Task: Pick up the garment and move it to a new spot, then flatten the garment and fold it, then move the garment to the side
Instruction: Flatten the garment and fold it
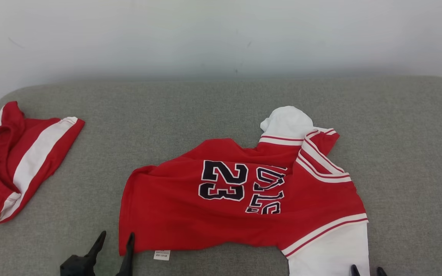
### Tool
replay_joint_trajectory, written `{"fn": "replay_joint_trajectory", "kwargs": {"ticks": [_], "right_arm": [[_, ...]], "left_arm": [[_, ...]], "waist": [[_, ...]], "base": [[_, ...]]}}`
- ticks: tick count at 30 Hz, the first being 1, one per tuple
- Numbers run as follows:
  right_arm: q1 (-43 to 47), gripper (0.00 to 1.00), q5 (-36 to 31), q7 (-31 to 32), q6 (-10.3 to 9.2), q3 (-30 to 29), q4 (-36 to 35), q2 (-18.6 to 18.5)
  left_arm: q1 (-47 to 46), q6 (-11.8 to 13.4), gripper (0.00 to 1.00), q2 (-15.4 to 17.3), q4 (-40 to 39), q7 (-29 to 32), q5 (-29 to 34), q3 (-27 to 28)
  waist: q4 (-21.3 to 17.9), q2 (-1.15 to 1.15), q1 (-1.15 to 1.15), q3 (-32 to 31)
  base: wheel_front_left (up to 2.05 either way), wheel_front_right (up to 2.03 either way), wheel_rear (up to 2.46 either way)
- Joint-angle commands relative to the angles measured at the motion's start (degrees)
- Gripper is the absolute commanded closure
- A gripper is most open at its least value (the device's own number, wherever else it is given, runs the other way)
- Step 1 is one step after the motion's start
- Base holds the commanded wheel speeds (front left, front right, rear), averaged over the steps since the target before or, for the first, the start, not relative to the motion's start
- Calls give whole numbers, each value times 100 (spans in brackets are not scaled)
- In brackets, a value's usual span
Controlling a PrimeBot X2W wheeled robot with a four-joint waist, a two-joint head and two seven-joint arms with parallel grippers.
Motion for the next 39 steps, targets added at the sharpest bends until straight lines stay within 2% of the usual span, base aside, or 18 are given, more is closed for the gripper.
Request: {"fn": "replay_joint_trajectory", "kwargs": {"ticks": [1, 11, 18, 19, 20, 21, 26, 31, 35, 39], "right_arm": [[-110, 0, 78, -47, -14, 74, 136, 0], [-339, 0, 251, -207, -14, 430, 652, 8], [-383, 0, 413, -182, 6, 744, 898, 35], [-376, 13, 489, -113, 7, 826, 946, 47], [-366, 100, 545, -63, 15, 906, 978, 61], [-361, 100, 594, -30, 16, 959, 1001, 67], [-415, 100, 507, -156, 1, 897, 806, 18], [-584, 100, 277, -253, 0, 653, 186, -4], [-751, 100, 283, -95, 0, 564, -447, -31], [-1170, 100, 273, 195, 0, 626, -925, -260]], "left_arm": [[-164, 12, 0, 55, 134, -21, -70, -40], [-296, 11, 0, 159, 768, -21, -342, -383], [-298, 10, 0, 9, 1105, -19, -535, -501], [-310, 10, 42, 10, 1135, -19, -580, -558], [-336, 10, 79, 30, 1155, -19, -623, -591], [-350, 10, 100, 45, 1170, -19, -651, -634], [-391, 11, 100, 111, 948, -21, -675, -628], [-420, 11, 100, 210, 485, -21, -623, -490], [-590, 11, 100, 325, 42, -21, -612, -445], [-1028, 11, 100, 552, -237, -21, -585, -689]], "waist": [[-49, 0, -1, 93], [-216, 0, -1, 226], [-194, 0, -1, 212], [-186, 0, -1, 204], [-178, 0, -1, 196], [-172, 0, -1, 187], [-166, 0, -1, 132], [-188, 0, -1, 86], [-204, 0, -1, 101], [-227, 0, -1, 247]], "base": [[0, 0, 0], [0, 0, 0], [0, 0, 0], [0, 0, 0], [0, 0, 0], [0, 0, 0], [0, 0, 0], [0, 0, 0], [0, 0, 0], [0, 0, 0]]}}
